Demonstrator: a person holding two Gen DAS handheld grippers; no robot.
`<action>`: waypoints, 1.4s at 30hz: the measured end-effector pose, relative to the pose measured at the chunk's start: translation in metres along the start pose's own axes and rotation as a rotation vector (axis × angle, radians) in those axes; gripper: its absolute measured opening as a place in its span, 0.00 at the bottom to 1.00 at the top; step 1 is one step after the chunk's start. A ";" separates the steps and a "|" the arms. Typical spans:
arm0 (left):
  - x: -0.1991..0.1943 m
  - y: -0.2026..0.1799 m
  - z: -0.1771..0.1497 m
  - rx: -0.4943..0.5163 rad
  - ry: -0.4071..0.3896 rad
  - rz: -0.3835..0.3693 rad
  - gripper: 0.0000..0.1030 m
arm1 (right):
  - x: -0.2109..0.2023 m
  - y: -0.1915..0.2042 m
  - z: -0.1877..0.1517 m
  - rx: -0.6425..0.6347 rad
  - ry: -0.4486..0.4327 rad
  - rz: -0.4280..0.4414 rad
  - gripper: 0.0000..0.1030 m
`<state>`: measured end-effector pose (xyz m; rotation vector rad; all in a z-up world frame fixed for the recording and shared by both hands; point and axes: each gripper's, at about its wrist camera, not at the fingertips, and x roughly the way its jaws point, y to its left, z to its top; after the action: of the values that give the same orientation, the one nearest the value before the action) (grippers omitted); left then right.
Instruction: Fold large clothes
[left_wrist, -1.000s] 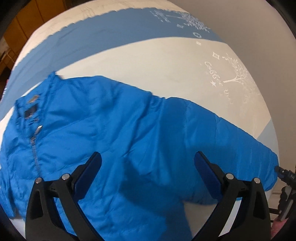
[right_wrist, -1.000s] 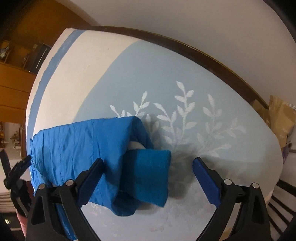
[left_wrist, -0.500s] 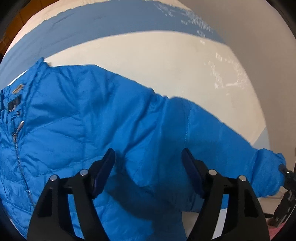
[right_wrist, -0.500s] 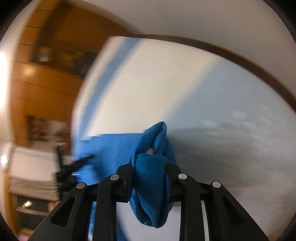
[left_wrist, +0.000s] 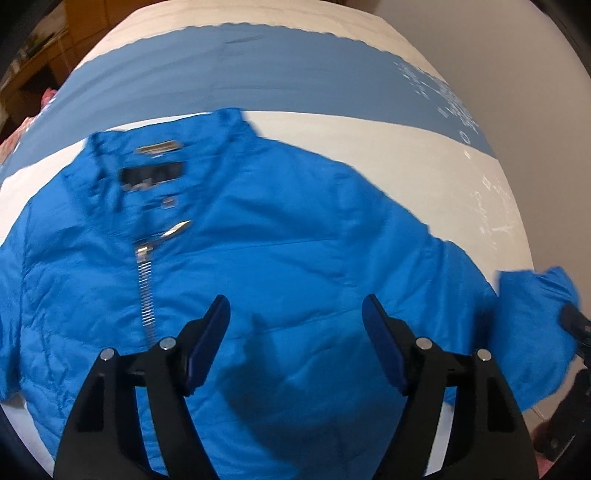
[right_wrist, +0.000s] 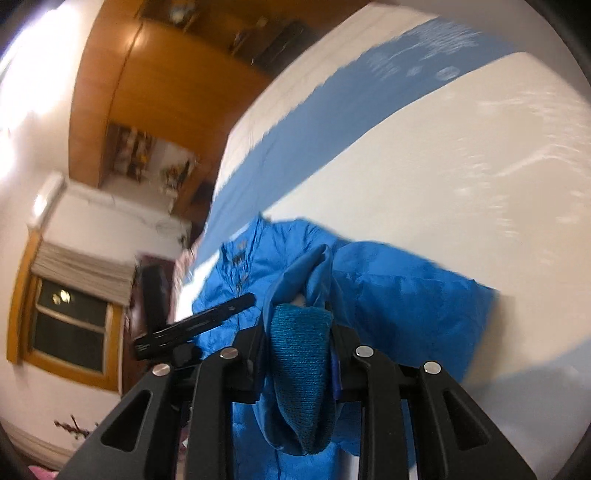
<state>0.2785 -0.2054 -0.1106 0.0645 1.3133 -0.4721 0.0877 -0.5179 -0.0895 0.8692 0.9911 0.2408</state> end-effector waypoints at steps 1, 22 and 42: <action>-0.003 0.007 0.001 -0.008 -0.002 -0.003 0.71 | 0.011 0.002 0.000 -0.007 0.017 -0.013 0.25; 0.027 0.023 -0.027 -0.082 0.102 -0.157 0.86 | -0.015 -0.021 -0.033 -0.005 0.046 -0.024 0.53; -0.101 0.085 -0.023 -0.183 -0.270 -0.038 0.21 | 0.006 0.001 -0.020 -0.038 0.035 -0.030 0.53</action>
<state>0.2712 -0.0915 -0.0406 -0.1718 1.0885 -0.3760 0.0748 -0.5032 -0.0976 0.8173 1.0284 0.2491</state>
